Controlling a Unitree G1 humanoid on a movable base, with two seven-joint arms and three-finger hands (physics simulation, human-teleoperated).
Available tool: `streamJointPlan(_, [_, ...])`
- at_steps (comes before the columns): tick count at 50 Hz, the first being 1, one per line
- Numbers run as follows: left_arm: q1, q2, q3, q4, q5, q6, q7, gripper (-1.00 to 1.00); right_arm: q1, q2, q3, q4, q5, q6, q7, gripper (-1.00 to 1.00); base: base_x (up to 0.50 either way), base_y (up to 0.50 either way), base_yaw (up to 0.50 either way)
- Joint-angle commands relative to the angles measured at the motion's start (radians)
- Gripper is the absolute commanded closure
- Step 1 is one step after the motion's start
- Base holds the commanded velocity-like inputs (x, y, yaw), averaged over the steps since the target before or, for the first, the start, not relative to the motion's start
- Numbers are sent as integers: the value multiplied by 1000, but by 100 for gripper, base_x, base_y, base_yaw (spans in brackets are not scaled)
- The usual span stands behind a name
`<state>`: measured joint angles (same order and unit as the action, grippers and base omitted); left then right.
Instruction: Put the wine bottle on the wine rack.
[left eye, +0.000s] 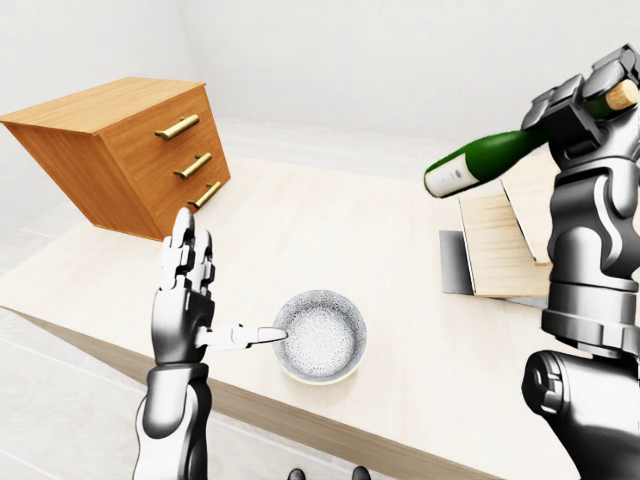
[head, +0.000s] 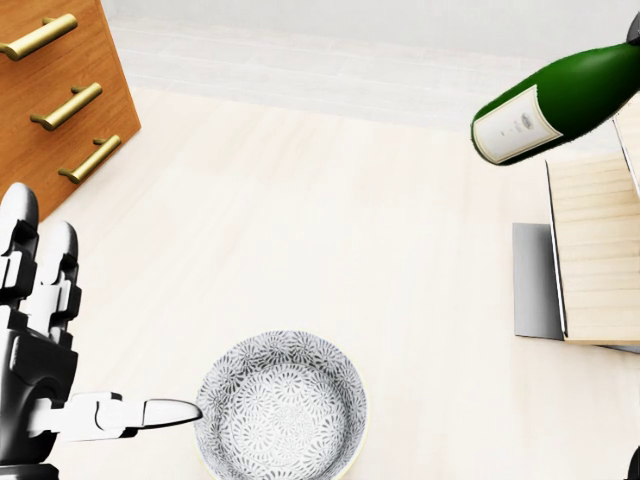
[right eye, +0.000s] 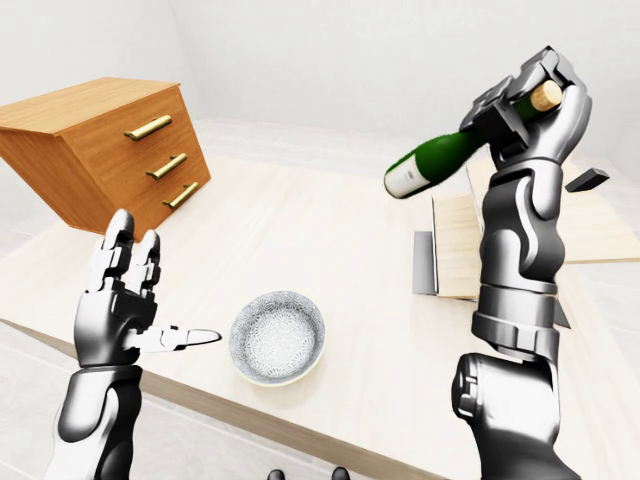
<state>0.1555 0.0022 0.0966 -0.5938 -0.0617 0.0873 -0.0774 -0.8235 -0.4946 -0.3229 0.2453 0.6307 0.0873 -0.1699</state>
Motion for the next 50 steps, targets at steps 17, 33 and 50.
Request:
streamJointPlan(17, [5,-2,13,-6,-8,0,1,-100,-64,-233,-109,146,224,0,5,100,0,0,0])
streamJointPlan(33, [0,-1,22,35,-20,0,1,-100,-111,-356,-66,360,213,0,78,100,0,0,0])
streamJointPlan(50, [-6,1,39,23,-29,0,4,-100,-159,-459,-84,605,168,0,196,100,0,0,0])
